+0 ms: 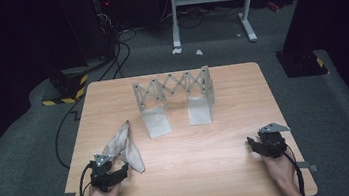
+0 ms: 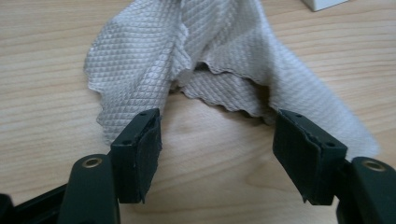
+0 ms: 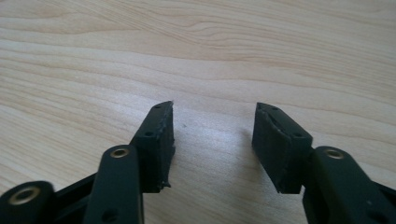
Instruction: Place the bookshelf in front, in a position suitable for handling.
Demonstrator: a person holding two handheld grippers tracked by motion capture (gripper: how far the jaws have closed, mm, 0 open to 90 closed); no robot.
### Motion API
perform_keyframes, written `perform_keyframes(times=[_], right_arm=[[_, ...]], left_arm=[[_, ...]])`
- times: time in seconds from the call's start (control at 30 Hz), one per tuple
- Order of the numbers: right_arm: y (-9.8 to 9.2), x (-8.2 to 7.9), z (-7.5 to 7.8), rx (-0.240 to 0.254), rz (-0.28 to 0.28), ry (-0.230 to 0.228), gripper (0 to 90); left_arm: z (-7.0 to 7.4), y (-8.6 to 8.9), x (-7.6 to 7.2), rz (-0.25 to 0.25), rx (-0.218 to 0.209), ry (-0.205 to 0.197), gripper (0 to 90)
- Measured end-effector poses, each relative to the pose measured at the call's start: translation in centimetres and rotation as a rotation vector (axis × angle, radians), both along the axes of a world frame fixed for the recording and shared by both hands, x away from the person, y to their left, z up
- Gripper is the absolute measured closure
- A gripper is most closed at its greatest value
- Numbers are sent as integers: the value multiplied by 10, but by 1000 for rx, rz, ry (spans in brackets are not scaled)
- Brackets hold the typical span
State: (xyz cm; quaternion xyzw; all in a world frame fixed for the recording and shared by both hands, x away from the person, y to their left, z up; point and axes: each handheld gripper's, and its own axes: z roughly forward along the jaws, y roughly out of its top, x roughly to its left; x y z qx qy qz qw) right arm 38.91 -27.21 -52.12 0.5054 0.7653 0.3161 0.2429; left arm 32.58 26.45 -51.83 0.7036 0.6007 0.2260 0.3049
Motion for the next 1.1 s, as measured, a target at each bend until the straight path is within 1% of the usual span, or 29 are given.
perform_keyframes(times=[0.03,0.1,0.17,0.23,0.27,0.3,0.33,0.4,0.63,1.1], right_arm=[[0,-2,-2,-6,3,-23,465],[0,-3,-2,-12,-1,-27,448],[-1,-2,-2,-2,-3,-19,440],[-4,-1,-2,28,-7,4,418],[-6,0,-2,42,-6,8,411],[-5,0,-2,38,-6,7,407],[-4,0,-2,32,-4,8,402],[-4,1,-2,34,0,10,391],[-4,1,-2,35,0,12,383],[-4,1,-2,34,-1,11,378]], left_arm=[[-1,0,1,3,6,-2,328],[-3,1,2,12,12,-12,327],[-4,1,3,22,17,-20,326],[-5,1,4,31,25,-30,317],[-7,0,5,34,30,-39,314],[-7,-1,4,32,41,-46,314],[-8,-1,4,35,39,-57,310],[-10,-2,3,43,35,-70,308],[-10,-2,3,62,36,-76,313],[-10,-2,2,65,32,-75,312]])
